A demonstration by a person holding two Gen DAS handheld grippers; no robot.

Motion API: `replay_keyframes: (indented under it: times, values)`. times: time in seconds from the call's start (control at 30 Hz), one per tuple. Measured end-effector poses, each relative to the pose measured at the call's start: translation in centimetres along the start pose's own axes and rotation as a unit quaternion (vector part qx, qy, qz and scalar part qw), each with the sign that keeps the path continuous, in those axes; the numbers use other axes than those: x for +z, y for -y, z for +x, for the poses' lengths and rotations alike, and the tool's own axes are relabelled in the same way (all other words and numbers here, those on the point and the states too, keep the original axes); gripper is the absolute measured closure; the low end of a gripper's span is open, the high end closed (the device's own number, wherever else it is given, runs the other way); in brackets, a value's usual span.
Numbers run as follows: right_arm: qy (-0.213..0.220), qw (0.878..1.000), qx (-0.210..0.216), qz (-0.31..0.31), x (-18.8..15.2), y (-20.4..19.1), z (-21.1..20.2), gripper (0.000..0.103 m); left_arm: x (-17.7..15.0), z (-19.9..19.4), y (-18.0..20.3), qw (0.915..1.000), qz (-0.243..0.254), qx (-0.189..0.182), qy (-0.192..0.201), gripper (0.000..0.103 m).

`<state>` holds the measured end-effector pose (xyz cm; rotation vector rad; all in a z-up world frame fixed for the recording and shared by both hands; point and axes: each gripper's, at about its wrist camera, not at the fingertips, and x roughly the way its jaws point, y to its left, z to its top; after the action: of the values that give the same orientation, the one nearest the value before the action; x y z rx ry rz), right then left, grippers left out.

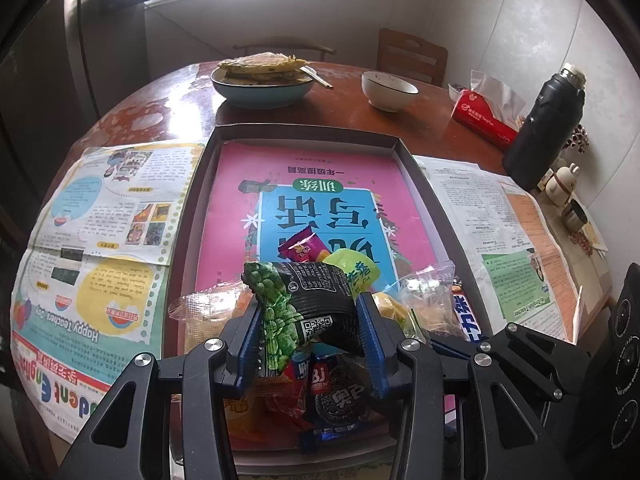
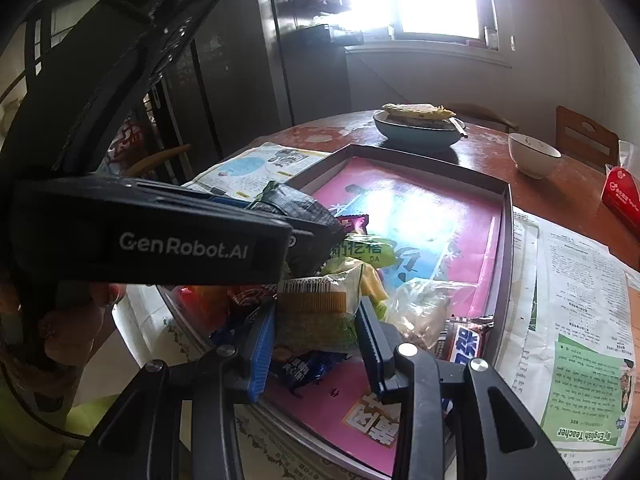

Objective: Organize snacks
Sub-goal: 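Lower both tools into the tray and open them to release the snacks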

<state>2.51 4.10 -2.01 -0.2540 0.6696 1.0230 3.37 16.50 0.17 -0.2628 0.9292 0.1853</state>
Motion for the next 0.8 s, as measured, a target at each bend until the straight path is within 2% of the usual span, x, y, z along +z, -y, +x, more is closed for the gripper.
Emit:
replay_keyframes:
  times: [0.8]
  values:
    - [-0.006,1.000,0.012,0.010,-0.56,0.06,-0.92,0.059,-0.07,-0.11,0.11,1.0000,-0.001,-0.005,-0.001,0.057]
